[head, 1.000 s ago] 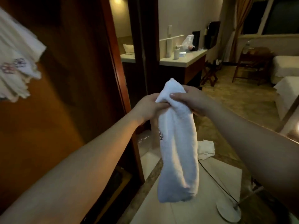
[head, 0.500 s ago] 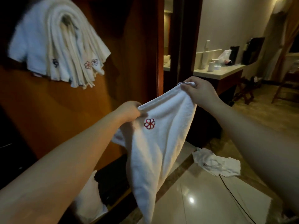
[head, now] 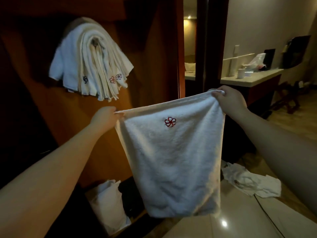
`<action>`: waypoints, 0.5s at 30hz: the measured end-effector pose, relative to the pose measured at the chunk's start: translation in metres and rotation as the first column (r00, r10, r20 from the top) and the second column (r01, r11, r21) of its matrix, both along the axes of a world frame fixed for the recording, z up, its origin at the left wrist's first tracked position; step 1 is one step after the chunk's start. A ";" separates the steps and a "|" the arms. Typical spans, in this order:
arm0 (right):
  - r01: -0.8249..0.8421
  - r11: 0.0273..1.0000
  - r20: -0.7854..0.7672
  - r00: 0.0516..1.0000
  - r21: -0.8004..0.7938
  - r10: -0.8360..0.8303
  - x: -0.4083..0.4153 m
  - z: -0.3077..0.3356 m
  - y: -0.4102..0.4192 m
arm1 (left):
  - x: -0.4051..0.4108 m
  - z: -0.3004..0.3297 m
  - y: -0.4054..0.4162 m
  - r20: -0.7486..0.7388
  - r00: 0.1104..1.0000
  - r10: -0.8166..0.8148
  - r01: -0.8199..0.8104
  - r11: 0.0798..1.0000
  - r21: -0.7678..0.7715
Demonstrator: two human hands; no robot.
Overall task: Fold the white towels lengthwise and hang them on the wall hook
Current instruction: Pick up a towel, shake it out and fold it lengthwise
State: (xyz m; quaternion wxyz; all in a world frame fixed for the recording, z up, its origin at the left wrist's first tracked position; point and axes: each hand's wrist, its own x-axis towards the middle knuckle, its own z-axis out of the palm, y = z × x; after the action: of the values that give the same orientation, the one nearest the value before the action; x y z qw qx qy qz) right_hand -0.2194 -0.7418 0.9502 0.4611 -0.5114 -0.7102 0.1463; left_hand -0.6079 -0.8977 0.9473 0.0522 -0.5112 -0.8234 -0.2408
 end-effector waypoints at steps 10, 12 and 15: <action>-0.297 0.910 -0.417 0.895 -0.289 0.160 -0.007 -0.027 -0.004 | 0.005 -0.018 -0.013 0.808 0.314 -0.499 -0.071 0.836 0.544; -0.432 0.816 -0.581 0.800 -0.384 0.150 -0.009 -0.038 0.002 | 0.007 -0.026 -0.010 0.843 0.282 -0.459 -0.115 0.856 0.504; -0.514 0.637 -0.686 0.727 -0.575 -0.033 -0.017 -0.060 0.005 | 0.013 -0.042 -0.001 0.927 0.278 -0.253 -0.231 0.919 0.320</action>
State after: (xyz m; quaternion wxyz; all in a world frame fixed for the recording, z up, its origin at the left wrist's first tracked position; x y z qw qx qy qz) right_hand -0.2361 -0.7370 0.8905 0.4023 -0.4618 -0.4529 0.6479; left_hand -0.5947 -0.8989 0.9053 -0.3529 -0.2461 -0.6164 -0.6595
